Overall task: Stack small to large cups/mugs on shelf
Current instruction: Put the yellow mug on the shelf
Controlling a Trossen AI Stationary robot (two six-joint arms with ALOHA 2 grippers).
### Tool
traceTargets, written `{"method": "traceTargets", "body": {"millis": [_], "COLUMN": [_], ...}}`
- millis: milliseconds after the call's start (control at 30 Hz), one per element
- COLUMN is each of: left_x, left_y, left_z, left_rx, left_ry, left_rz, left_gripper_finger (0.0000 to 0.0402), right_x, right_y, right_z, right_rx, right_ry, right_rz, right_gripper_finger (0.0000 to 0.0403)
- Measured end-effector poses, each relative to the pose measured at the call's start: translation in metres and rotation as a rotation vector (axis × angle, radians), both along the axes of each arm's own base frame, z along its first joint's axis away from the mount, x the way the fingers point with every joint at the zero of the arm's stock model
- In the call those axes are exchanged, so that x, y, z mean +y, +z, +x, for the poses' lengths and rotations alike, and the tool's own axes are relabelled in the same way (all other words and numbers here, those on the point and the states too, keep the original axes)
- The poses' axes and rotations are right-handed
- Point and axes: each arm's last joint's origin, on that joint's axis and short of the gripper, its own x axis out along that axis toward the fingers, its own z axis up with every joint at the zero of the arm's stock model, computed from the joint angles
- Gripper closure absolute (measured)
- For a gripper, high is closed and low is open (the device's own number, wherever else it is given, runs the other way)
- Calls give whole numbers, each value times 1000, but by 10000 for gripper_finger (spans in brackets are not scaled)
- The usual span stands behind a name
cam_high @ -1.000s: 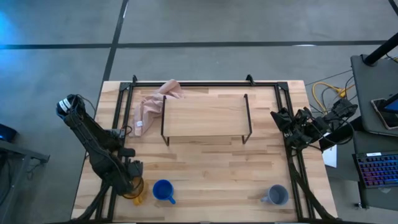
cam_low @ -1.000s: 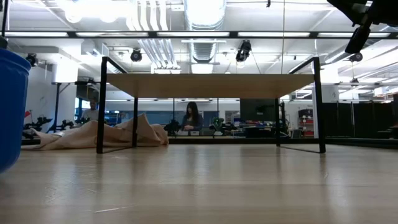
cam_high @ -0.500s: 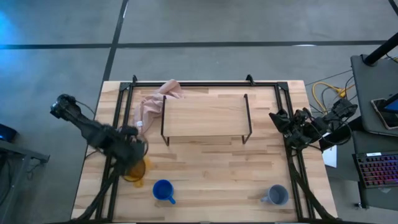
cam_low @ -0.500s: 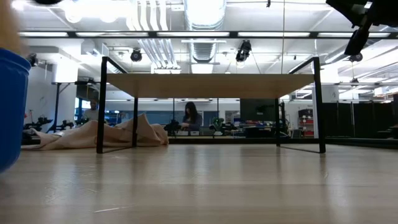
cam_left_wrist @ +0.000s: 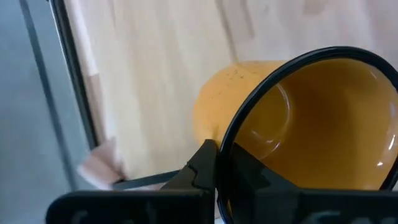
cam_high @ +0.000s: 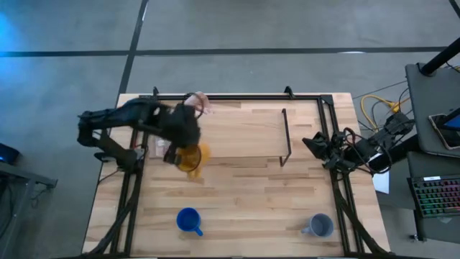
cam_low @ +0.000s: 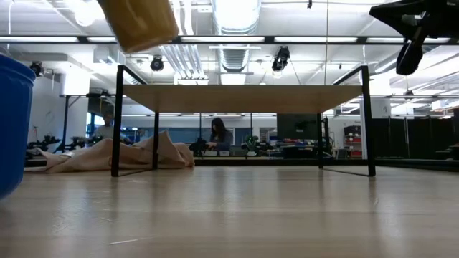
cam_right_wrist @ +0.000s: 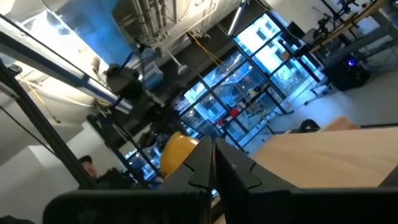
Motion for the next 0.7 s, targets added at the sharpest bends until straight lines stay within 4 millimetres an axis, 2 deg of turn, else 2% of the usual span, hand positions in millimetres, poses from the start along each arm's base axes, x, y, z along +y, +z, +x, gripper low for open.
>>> {"method": "traceTargets", "body": {"millis": [133,333,500,600,700], "left_x": [31,73,81,83,87], "left_y": [-7,-12,-4,0,-6], "left_z": [21,40,44,43,46], "left_rx": [50,80,18,6,36], "left_ry": [-16,-1,-26,-20,-16], "left_rz": [52,31,-75,-56,-47], "left_gripper_finger": [401,401,401,401,401], "right_x": [1,3,4,4,4], "right_y": [-1,-3,-5,-5,-6], "right_z": [2,4,5,6,7], "right_rx": [-1,14,23,29,35], "right_ry": [15,26,30,29,30], "right_rz": [30,27,32,38,42], "right_gripper_finger": [392,392,392,392,392]}}
